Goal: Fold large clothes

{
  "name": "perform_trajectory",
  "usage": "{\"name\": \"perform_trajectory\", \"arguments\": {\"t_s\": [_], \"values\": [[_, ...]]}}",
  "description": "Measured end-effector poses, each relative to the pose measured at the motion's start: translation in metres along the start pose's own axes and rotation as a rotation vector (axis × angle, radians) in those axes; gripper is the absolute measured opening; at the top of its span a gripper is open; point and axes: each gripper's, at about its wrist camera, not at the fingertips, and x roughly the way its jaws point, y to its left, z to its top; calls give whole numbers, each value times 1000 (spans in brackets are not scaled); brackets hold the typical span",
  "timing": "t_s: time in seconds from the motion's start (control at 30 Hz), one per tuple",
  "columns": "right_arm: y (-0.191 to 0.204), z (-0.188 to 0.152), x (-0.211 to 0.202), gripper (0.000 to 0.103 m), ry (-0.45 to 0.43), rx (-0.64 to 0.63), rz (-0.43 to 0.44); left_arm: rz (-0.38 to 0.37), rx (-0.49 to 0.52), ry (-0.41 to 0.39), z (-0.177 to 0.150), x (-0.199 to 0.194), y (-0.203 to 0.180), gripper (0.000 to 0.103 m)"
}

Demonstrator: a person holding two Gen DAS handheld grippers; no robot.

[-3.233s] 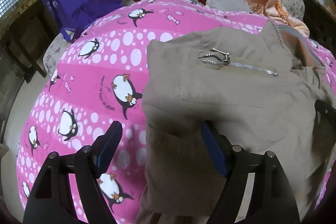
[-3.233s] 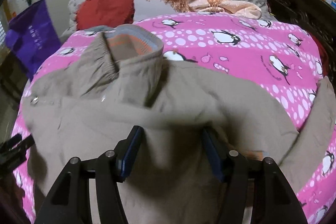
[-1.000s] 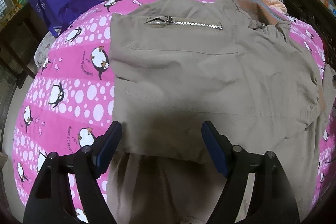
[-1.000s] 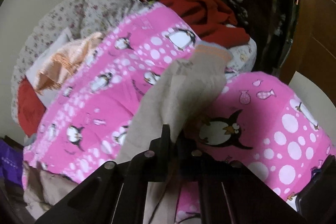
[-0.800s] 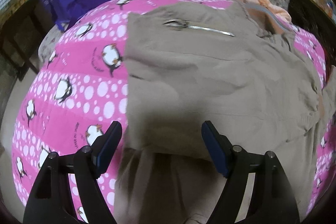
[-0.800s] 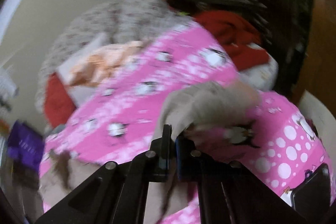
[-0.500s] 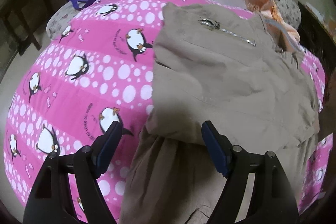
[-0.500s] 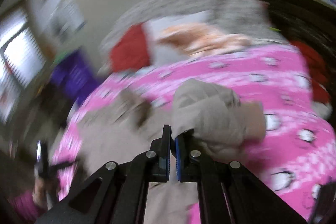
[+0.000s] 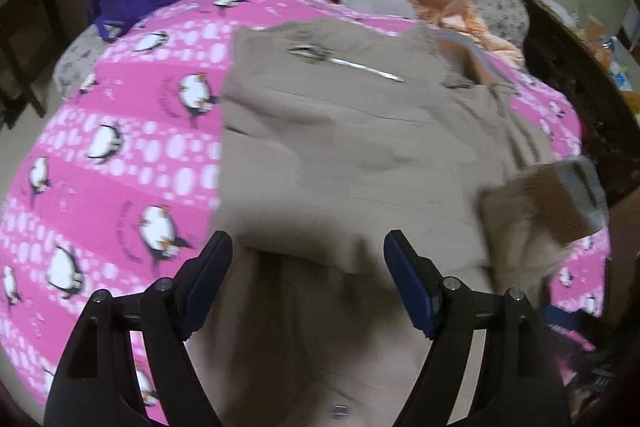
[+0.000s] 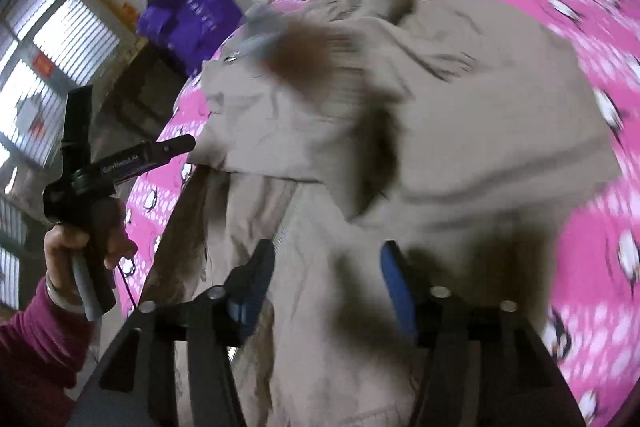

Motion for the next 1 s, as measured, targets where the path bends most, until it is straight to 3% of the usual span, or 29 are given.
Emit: {"name": "perform_trajectory", "arguments": {"t_s": [0.13, 0.2, 0.37, 0.57, 0.67, 0.77, 0.93, 0.97, 1.0], "values": [[-15, -18, -16, 61, -20, 85, -9, -152, -16, 12, -6, -5, -16, 78], [-21, -24, -24, 65, -45, 121, -8, -176, -34, 8, -8, -7, -16, 81], [-26, -28, -32, 67, -76, 138, -8, -165, -68, 13, -11, -5, -13, 83], [-34, -27, -33, 68, -95, 174, 0, -253, -55, -53, -18, -23, -14, 84], [-33, -28, -31, 68, -87, 175, 7, -260, -45, -71, -23, -24, -12, 86], [-34, -27, -29, 68, -89, 182, 21, -216, -12, -30, -27, -9, -17, 87], [-31, -24, -31, 68, -114, 173, 8, -219, 24, 0, -28, 17, -39, 86], [-31, -25, -32, 68, -116, 170, 3, -226, 35, 1, -27, 20, -44, 78], [-31, -25, -34, 68, -120, 165, -6, -243, 52, 11, -26, 23, -50, 33]]}}
